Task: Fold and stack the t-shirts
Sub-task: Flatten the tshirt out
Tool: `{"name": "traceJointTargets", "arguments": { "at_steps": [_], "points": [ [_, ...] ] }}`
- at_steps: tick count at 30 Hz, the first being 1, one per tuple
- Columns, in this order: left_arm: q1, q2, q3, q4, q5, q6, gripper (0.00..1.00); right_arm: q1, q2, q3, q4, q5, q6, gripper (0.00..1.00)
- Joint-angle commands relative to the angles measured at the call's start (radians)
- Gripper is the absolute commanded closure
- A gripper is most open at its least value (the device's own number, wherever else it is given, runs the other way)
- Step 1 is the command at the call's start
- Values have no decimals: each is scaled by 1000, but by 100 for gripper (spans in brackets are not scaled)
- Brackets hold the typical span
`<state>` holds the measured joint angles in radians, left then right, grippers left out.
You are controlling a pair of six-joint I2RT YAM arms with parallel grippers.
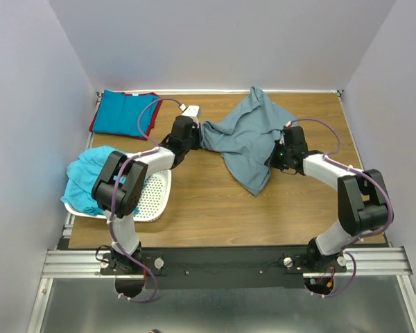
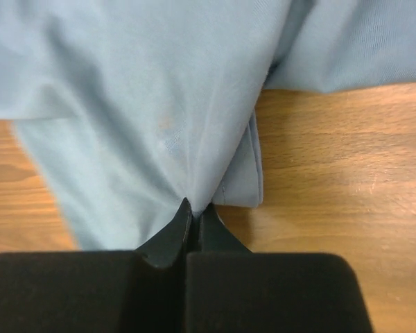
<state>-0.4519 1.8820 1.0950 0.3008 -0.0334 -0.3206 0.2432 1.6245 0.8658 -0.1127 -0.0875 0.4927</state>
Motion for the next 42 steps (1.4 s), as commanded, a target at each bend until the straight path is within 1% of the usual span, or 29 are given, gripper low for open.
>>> {"name": "traceJointTargets", "arguments": {
  "at_steps": [1, 2, 3, 4, 5, 6, 7, 8, 10, 11, 14, 16, 17, 19, 20, 22, 23, 24, 25, 26, 27, 28, 29, 30, 32, 35, 39, 42],
  "points": [
    [2, -190, -52, 12, 69, -6, 100, 4, -154, 16, -37, 28, -22, 100],
    [2, -225, -64, 11, 75, -9, 100, 4, -181, 22, -54, 38, -25, 100],
    [2, -298, -92, 5, 90, -17, 100, 5, -213, 36, -94, 63, -34, 100],
    [1, -335, -104, 0, 90, -21, 100, 4, -242, 47, -94, 77, -40, 100],
    [1, -372, -118, -5, 99, -28, 100, 5, -305, 56, -137, 83, -45, 100],
    [1, -447, -145, -15, 116, -34, 100, 4, -334, 79, -183, 136, -55, 100],
    [1, -486, -159, -23, 124, -37, 100, 5, -363, 90, -205, 156, -60, 100],
    [1, -559, -170, -29, 128, -41, 100, 5, -427, 101, -225, 170, -65, 100],
    [1, -630, -207, -55, 138, -52, 100, 5, -486, 134, -277, 222, -78, 99],
    [1, -696, -219, -61, 142, -58, 100, 4, -535, 145, -291, 250, -83, 98],
    [2, -799, -267, -69, 181, -86, 100, 4, -609, 191, -329, 291, -92, 97],
    [1, -822, -282, -48, 210, -94, 100, 4, -617, 213, -334, 308, -97, 97],
    [2, -811, -294, -34, 213, -94, 100, 4, -608, 231, -332, 337, -105, 97],
    [7, -769, -291, 6, 231, -97, 100, 4, -537, 252, -332, 391, -117, 97],
    [21, -691, -278, 23, 259, -98, 100, 4, -504, 275, -331, 454, -129, 98],
    [33, -592, -248, 59, 320, -103, 100, -1, -418, 300, -329, 517, -138, 98],
    [39, -539, -227, 67, 331, -100, 100, -5, -326, 317, -325, 532, -144, 98],
    [45, -433, -181, 80, 334, -94, 99, -18, -269, 343, -321, 560, -147, 97],
    [51, -379, -155, 81, 339, -92, 89, -22, -223, 357, -320, 568, -149, 95],
    [55, -282, -129, 81, 348, -86, 73, -25, -134, 369, -315, 575, -148, 71],
    [58, -243, -79, 75, 355, -84, 57, -33, -97, 383, -314, 575, -148, 44],
    [58, -215, -66, 70, 359, -87, 41, -32, -69, 401, -315, 571, -143, 23],
    [55, -198, -66, 80, 363, -90, 37, -35, -43, 401, -315, 566, -138, 11],
    [52, -190, -89, 93, 359, -94, 32, -33, -29, 395, -314, 533, -125, 2],
    [48, -199, -127, 115, 328, -97, 31, -35, -37, 357, -297, 511, -114, 0],
    [45, -224, -210, 126, 285, -97, 32, -33, -67, 308, -269, 474, -108, 0],
    [38, -215, -280, 124, 251, -98, 40, -35, -87, 234, -257, 427, -94, 0],
    [27, -195, -291, 112, 205, -97, 45, -33, -100, 197, -236, 399, -86, 0]
  ]
}}
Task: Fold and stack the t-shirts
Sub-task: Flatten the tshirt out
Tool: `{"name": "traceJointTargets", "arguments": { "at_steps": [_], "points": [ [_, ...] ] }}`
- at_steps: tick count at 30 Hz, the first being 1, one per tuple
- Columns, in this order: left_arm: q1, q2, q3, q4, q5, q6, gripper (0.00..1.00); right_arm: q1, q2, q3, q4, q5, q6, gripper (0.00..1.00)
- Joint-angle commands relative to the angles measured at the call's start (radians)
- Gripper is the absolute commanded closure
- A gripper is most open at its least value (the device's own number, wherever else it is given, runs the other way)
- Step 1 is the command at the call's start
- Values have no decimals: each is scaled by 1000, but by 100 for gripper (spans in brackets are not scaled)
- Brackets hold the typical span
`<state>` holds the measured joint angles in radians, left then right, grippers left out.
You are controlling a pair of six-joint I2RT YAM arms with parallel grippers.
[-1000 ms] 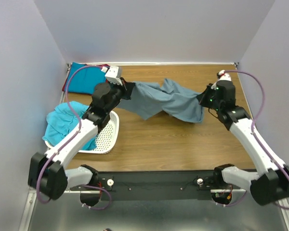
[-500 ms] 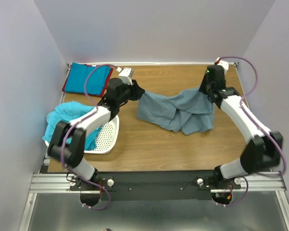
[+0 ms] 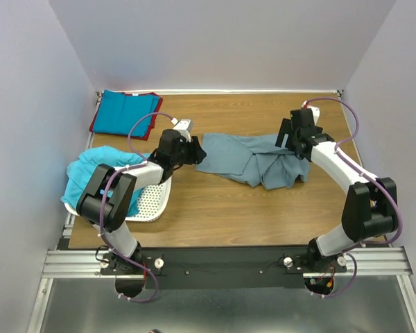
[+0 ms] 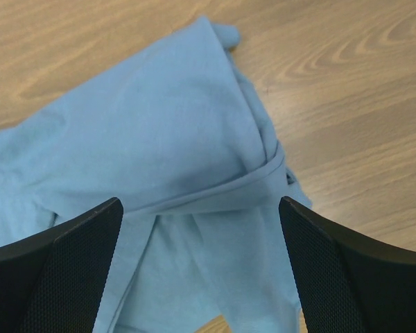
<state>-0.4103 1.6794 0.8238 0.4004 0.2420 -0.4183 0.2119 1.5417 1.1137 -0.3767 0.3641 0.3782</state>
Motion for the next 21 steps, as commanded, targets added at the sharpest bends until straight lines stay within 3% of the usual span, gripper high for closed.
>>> {"name": "traceJointTargets", "arguments": {
  "at_steps": [1, 8, 21],
  "points": [
    [-21, 12, -17, 0, -95, 3, 47, -2, -23, -69, 32, -68, 30, 0],
    [-64, 72, 54, -116, -222, 36, 53, -3, -66, -107, 64, -120, 31, 0],
    [-142, 74, 109, -308, -437, 39, 52, -2, -104, -140, 70, -123, 25, 0]
  ]
}}
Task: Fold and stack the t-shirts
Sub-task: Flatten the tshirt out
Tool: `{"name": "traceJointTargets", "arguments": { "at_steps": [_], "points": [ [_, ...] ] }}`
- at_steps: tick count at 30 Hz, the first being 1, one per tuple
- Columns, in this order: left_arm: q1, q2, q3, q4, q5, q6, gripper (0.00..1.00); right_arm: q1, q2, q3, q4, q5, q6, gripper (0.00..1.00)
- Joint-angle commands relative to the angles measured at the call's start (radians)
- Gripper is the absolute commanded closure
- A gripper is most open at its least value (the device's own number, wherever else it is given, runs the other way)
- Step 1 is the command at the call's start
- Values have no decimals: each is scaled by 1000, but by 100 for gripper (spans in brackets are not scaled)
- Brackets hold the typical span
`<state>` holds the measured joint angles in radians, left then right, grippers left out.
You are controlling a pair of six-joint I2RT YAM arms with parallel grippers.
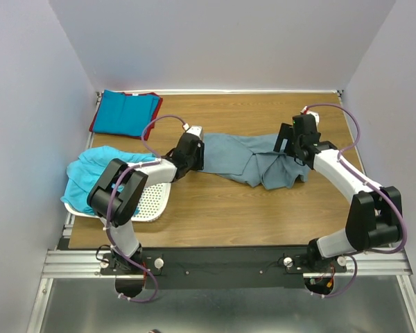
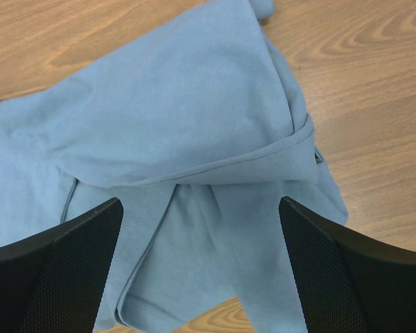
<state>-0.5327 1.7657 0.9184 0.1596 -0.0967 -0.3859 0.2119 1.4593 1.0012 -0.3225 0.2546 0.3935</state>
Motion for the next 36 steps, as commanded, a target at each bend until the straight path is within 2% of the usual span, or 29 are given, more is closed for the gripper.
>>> {"name": "traceJointTargets", "arguments": {
  "at_steps": [1, 13, 21, 25, 27, 28, 29, 32, 36],
  "points": [
    [-23, -12, 13, -74, -101, 7, 52, -3, -25, -30, 16, -17, 10, 0],
    [-41, -22, -6, -120, -120, 4, 52, -3, -76, -44, 16, -26, 15, 0],
    [-56, 18, -1, -109, -67, 10, 53, -3, -93, -56, 17, -23, 16, 0],
    [-72, 23, -6, -109, -63, 16, 62, -3, -100, -61, 17, -21, 18, 0],
    [-76, 24, -6, -109, -63, 21, 75, -3, -103, -64, 16, -23, 21, 0],
    [-76, 29, -4, -109, -64, 24, 92, -3, -103, -64, 16, -25, 21, 0],
    [-76, 29, -3, -111, -73, 25, 100, -3, -103, -62, 16, -26, 19, 0],
    [-75, 3, 16, -127, -89, 35, 100, -3, -111, -64, 16, -29, 16, 0],
    [-56, -144, 91, -167, -106, 62, 100, -3, -129, -59, 14, -38, 8, 0]
  ]
}}
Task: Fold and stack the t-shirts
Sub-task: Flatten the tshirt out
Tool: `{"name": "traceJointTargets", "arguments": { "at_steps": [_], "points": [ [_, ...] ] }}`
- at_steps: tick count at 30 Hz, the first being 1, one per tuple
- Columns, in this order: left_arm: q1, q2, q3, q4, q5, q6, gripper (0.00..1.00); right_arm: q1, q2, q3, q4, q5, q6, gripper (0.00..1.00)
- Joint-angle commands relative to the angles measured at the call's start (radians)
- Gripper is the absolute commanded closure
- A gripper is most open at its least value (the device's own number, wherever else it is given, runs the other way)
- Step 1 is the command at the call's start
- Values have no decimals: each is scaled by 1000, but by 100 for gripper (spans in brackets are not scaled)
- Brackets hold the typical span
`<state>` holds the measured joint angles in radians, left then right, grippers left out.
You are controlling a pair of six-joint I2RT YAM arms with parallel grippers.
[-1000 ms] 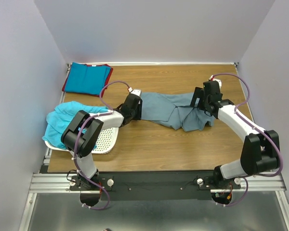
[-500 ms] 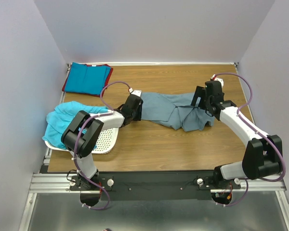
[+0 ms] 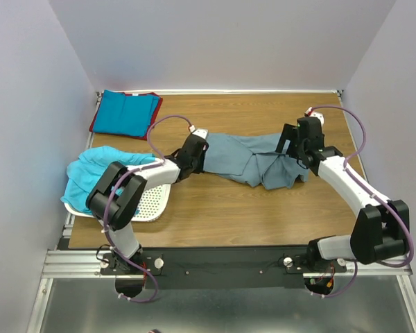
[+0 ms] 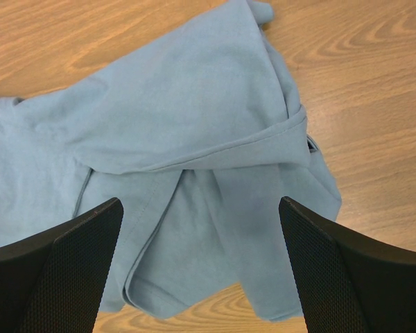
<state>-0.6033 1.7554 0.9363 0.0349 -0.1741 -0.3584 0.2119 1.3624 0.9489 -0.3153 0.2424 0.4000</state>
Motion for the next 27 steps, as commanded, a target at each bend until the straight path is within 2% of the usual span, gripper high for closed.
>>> {"name": "traceJointTargets", "arguments": {
  "at_steps": [1, 7, 11, 14, 19, 23, 27],
  "points": [
    [20, -164, 94, -68, -33, 42, 100, -2, -40, -7, 7, -32, 0, 0],
    [153, -393, 310, -191, -61, 95, 100, -3, -91, -13, 8, -81, 2, 0],
    [259, -493, 335, -165, -45, 102, 100, -2, -100, -30, 8, -132, 19, 0],
    [309, -491, 358, -207, -15, 104, 100, -3, -106, -51, 10, -167, 31, 0],
    [316, -462, 352, -222, 38, 102, 100, -3, -120, -125, 19, -235, 51, 2],
    [316, -445, 377, -266, 54, 114, 100, 6, -164, -220, 105, -422, 80, 5],
    [316, -442, 397, -303, 76, 134, 100, 69, -174, -292, 189, -491, 126, 6]
  ]
}}
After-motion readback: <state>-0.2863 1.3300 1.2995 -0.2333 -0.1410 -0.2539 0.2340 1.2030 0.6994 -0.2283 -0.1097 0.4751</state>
